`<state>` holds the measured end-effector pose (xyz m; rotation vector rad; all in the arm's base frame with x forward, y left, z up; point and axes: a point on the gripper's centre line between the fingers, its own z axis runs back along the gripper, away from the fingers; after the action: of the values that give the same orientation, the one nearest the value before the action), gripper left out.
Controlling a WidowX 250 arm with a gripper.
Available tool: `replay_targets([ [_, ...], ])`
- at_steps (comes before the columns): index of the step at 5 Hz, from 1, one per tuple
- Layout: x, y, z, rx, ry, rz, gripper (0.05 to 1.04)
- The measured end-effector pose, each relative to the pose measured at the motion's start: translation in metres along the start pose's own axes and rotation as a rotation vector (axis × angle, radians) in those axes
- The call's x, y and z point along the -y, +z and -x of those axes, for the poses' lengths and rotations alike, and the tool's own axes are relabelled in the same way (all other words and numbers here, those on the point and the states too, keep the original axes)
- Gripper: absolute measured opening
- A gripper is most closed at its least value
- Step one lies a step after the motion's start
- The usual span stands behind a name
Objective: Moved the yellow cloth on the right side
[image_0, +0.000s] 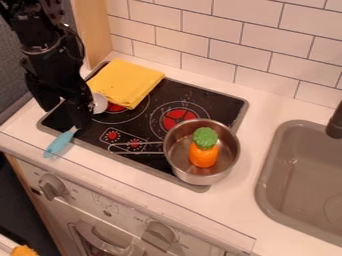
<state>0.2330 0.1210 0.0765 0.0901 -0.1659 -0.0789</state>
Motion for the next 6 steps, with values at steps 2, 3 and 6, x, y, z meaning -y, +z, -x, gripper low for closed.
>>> replay_targets([
  [2, -0.005, -0.02, -0.03, -0.008, 0.006, -0.037, 1.0],
  [3, -0.022, -0.026, -0.075, -0.008, 0.019, -0.065, 1.001],
  [6, -0.046, -0.078, -0.119, -0.095, 0.043, -0.049, 1.0],
])
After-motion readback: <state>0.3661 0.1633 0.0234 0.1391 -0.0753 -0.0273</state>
